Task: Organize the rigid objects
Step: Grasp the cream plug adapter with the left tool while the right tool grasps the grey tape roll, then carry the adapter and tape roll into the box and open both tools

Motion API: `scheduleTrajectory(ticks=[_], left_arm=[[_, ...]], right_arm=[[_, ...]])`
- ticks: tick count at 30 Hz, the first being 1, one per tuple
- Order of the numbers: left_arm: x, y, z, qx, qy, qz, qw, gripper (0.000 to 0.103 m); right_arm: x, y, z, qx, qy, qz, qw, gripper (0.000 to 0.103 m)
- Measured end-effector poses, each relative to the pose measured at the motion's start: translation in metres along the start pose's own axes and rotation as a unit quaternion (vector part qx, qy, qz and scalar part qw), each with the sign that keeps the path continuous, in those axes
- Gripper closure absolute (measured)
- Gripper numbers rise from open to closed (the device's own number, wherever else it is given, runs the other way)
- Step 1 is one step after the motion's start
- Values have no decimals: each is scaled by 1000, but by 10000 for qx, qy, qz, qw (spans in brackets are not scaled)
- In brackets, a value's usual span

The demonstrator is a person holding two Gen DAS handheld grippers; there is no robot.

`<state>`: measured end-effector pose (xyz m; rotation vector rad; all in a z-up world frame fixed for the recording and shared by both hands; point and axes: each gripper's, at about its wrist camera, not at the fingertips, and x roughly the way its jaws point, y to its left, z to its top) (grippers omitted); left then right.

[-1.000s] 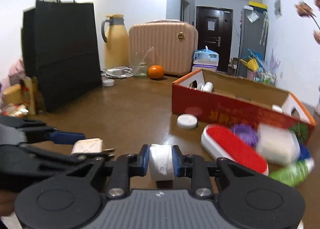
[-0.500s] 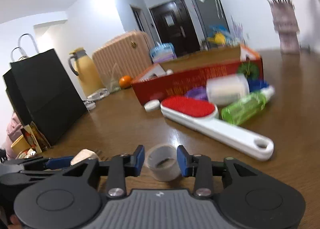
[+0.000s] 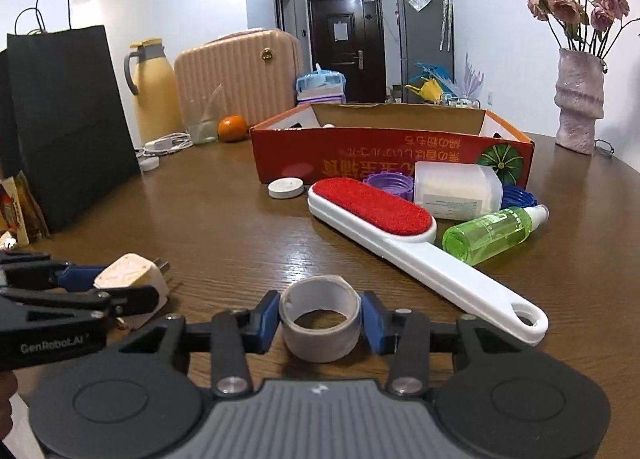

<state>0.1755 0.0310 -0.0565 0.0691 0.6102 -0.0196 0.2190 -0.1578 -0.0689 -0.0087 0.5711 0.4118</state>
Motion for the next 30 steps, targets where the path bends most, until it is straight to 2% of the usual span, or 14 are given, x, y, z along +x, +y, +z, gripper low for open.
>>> scheduleTrajectory(ticks=[4, 12, 16, 21, 24, 27, 30], left_arm=[[-13, -1, -1, -52, -20, 18, 10000, 64], [-86, -10, 5, -5, -911, 20, 9958, 64], [-96, -15, 15, -58, -1038, -54, 9946, 64], [-78, -18, 44, -206, -1100, 16, 9937, 64], [-55, -17, 79, -263, -1227, 2, 9921, 64], [-24, -16, 119, -262, -1395, 79, 9898, 64], [15, -16, 159, -323, -1407, 130, 9894, 64]], right_arm=[[-21, 4, -1, -53, -223, -25, 9997, 61], [-86, 6, -7, 65, -842, -245, 9961, 61], [-100, -3, -7, 220, -985, -303, 9944, 61], [-91, -21, 15, 232, -1073, -263, 9936, 61], [-75, -40, 47, 145, -1167, -171, 9929, 60], [-51, -67, 85, 204, -1157, 108, 9930, 60], [-16, -92, 128, 83, -1159, 66, 9932, 61]])
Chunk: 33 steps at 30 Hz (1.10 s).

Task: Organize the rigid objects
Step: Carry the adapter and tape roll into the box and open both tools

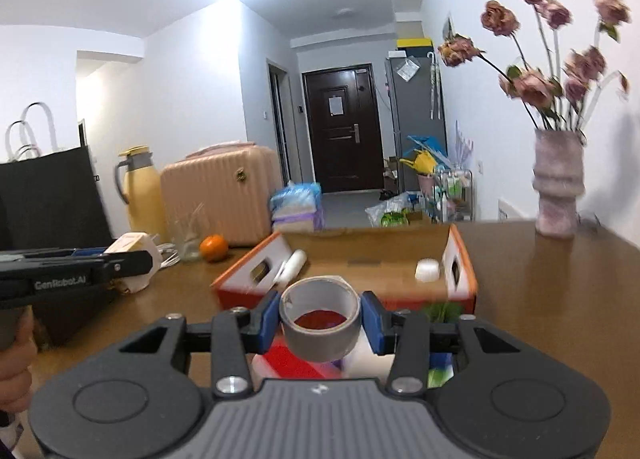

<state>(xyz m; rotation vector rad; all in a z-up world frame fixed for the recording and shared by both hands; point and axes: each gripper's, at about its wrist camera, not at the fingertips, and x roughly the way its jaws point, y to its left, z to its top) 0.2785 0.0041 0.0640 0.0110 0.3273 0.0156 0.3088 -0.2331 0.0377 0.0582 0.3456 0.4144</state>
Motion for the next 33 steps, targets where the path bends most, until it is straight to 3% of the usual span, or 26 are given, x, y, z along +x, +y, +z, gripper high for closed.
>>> scheduleTrajectory(ticks=[7, 14, 18, 22, 24, 27, 30, 33], left_arm=[[105, -4, 42, -20, 86, -65, 9999, 64], [229, -2, 57, -56, 1077, -309, 9937, 64], [294, -2, 49, -12, 1852, -450, 9817, 64], [352, 3, 30, -209, 2850, -296, 9578, 64], [366, 3, 21, -224, 3096, -275, 9502, 63], [373, 4, 15, -186, 3227, -194, 9461, 59], [379, 10, 14, -384, 3276, -174, 9439, 54], [380, 14, 17, -371, 3389, -294, 9396, 50]], right_arm=[[97, -46, 50, -217, 85, -301, 9993, 61], [201, -92, 84, 123, 786, -167, 9967, 60], [272, -109, 85, 249, 1629, -66, 9863, 60], [329, -109, 71, 99, 2338, -168, 9721, 60], [347, -110, 61, 135, 2583, -226, 9657, 60], [367, -108, 49, 238, 2956, -352, 9544, 59], [373, -101, 40, 185, 2975, -415, 9536, 36], [369, -97, 44, 127, 2944, -516, 9542, 32]])
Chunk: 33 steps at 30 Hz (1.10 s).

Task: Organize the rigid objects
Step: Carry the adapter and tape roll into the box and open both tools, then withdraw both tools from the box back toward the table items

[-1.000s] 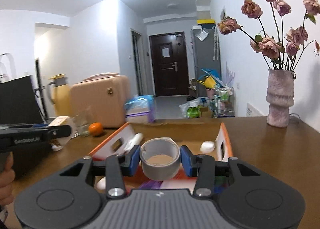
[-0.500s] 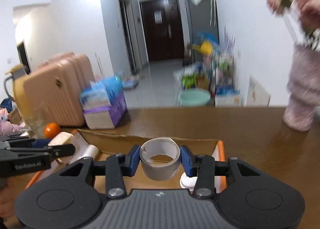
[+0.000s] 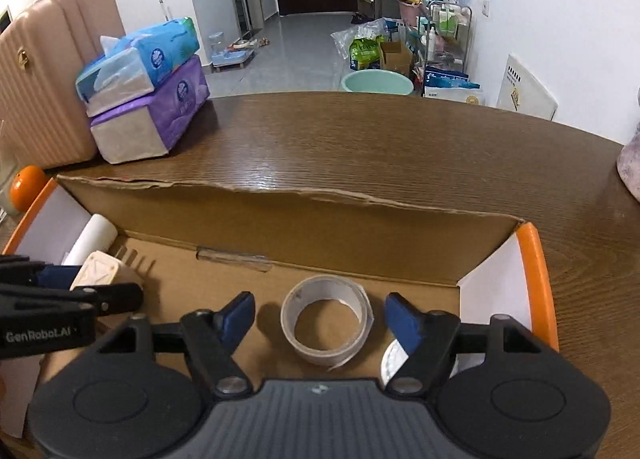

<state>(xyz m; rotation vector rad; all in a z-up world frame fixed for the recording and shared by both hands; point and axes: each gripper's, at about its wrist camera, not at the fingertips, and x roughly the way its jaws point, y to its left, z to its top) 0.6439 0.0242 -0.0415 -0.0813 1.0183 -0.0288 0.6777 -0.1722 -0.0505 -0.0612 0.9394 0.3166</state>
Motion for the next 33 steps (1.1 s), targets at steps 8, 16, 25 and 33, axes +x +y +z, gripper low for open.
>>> scheduleTrajectory(ticks=[8, 16, 25, 33], left_arm=[[-79, -7, -5, 302, -449, -152, 9984, 20], [-182, -2, -38, 369, -991, 139, 9943, 13], [-303, -11, -98, 645, -2728, 328, 9594, 6], [-346, -17, -164, 691, -3686, 170, 9269, 6]], right_arm=[[-80, 9, 3, -164, -301, -152, 9993, 22], [-179, 24, -18, -248, -696, -365, 9966, 19], [-297, 45, -61, -323, -1989, -403, 9787, 4], [-344, 64, -121, -529, -2958, -391, 9530, 2]])
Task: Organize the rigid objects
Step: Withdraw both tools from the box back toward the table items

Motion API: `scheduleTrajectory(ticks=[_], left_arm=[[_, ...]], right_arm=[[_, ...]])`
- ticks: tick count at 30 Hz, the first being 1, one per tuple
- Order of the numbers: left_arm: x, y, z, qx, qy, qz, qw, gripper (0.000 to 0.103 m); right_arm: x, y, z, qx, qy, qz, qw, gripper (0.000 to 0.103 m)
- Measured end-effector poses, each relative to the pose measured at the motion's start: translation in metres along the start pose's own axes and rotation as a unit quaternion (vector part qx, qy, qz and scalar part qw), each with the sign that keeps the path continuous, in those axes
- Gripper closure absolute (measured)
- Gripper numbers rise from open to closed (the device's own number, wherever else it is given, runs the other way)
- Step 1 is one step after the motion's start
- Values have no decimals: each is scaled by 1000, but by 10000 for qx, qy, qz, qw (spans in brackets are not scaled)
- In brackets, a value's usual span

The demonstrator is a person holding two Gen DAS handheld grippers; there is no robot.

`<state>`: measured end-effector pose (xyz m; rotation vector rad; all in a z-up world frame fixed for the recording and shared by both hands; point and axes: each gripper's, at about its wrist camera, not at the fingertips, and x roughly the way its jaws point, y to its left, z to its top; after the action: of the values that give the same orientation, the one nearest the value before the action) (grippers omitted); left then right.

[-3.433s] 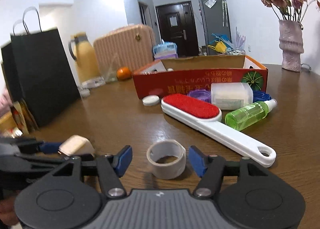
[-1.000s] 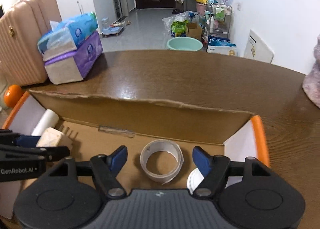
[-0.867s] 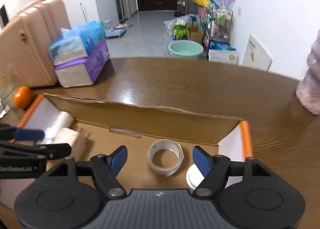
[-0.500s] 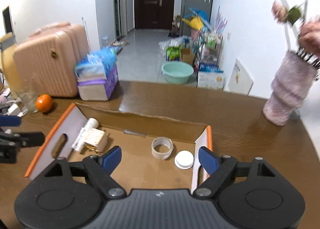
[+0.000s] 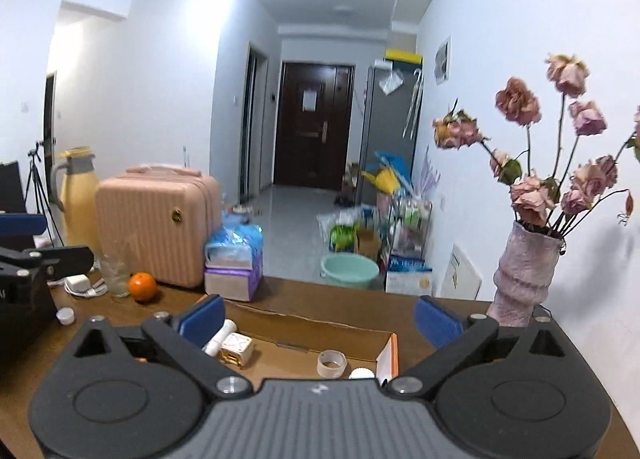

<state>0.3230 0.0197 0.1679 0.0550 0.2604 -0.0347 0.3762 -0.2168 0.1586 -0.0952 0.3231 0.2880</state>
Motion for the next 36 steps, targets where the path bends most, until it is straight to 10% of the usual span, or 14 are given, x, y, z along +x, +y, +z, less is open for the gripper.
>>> scheduleTrajectory(ticks=[15, 22, 26, 36], left_arm=[[-117, 13, -122, -426, -747, 302, 9958, 0], [-180, 3, -196, 35, -599, 452, 9972, 0], [-192, -7, -204, 141, -721, -172, 9972, 0], [-177, -17, -225, 174, -479, -209, 9985, 0]], right_arm=[[-125, 36, -139, -423, -1374, -190, 9894, 0], [-171, 59, -232, -199, -1121, -428, 9926, 0], [-189, 63, -253, 166, -938, -491, 9942, 0], [-192, 45, -266, 588, -603, -608, 9946, 0]])
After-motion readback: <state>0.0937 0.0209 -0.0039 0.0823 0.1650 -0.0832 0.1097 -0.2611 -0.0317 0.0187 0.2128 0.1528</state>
